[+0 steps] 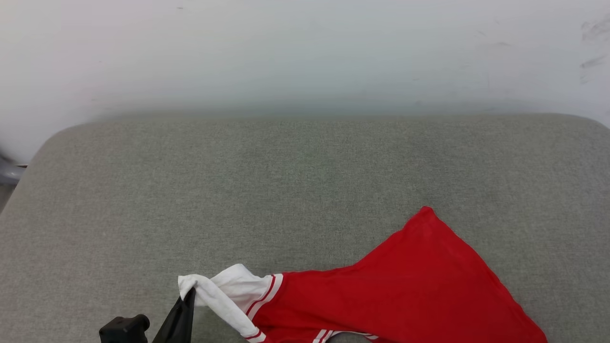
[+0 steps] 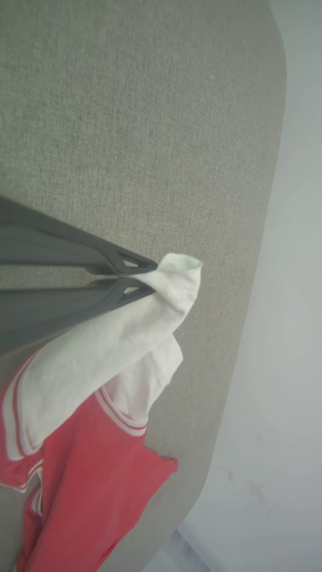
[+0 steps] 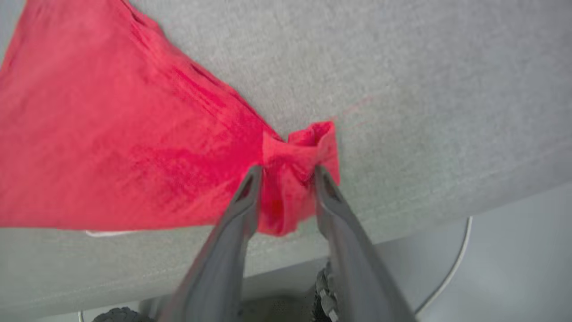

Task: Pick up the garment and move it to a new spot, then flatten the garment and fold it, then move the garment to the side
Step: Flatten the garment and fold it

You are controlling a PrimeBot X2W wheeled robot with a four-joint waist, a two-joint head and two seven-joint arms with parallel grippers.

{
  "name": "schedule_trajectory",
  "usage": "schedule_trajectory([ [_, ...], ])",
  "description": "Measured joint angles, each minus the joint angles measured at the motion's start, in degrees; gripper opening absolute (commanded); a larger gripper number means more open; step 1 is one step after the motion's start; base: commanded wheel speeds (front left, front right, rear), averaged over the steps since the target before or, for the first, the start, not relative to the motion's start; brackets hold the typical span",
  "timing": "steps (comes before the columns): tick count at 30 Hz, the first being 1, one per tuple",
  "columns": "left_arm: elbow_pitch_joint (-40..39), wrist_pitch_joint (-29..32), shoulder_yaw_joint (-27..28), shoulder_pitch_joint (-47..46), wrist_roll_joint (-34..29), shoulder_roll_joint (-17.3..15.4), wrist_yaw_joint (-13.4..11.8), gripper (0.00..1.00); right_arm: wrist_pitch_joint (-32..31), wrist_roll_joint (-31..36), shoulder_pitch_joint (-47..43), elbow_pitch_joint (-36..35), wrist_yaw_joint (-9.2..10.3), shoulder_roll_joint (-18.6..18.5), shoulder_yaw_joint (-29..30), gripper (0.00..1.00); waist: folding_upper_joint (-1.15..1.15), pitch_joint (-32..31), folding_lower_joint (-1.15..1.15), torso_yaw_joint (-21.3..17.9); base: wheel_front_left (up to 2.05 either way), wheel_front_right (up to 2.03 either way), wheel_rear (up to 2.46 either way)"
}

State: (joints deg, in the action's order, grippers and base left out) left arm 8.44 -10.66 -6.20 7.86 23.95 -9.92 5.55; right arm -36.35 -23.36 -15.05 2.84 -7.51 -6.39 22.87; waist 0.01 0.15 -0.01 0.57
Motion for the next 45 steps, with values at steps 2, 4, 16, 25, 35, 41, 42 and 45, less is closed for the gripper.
schedule_trajectory([
  [2,-0.04,0.09,-0.2,-0.08,0.0,-0.2,0.02,0.0,5.01,-0.41,1.53,-0.91,0.0,0.13,-0.27,1.0,0.0,0.22,0.0,-0.04,0.0,0.0,0.0],
  [4,-0.08,0.16,-0.53,-0.28,0.0,-0.4,0.09,0.0,9.5,-1.4,3.31,-0.96,0.0,0.02,-1.12,1.0,0.0,0.43,0.01,0.13,0.0,0.0,0.0],
  [16,0.27,-0.13,-4.57,-7.26,-0.42,-1.47,1.1,0.0,23.07,-4.47,19.51,9.36,0.01,-9.06,-13.43,1.0,0.0,4.51,0.01,3.93,0.0,0.0,0.0],
  [25,0.38,-2.44,-7.13,-12.69,0.12,-0.55,1.59,0.0,1.89,-8.44,36.41,14.37,0.01,-19.37,-28.4,1.0,0.0,10.79,0.02,7.3,0.0,0.0,0.0],
  [35,1.55,-4.04,-9.54,-18.05,0.98,0.51,1.79,0.0,-7.66,-6.84,47.82,19.26,0.01,-24.99,-41.19,1.0,0.0,18.15,0.02,11.5,0.0,0.0,0.0],
  [41,2.71,-4.23,-10.07,-19.29,1.6,1.07,1.85,0.0,-12.81,-10.05,49.91,22.75,0.13,-26.86,-44.68,0.51,-0.01,20.56,0.0,13.22,0.0,0.0,0.0],
  [42,2.8,-4.24,-10.05,-19.39,1.77,1.08,1.85,0.0,-13.39,-10.65,50.25,23.19,0.13,-26.87,-44.86,0.11,-0.01,20.64,0.0,13.3,0.0,0.0,0.0],
  [45,2.67,-4.24,-9.7,-19.61,1.99,1.16,1.86,0.0,-14.06,-12.01,50.91,23.93,0.13,-26.81,-46.06,0.0,-0.01,20.5,0.0,13.1,0.0,0.0,0.0],
])
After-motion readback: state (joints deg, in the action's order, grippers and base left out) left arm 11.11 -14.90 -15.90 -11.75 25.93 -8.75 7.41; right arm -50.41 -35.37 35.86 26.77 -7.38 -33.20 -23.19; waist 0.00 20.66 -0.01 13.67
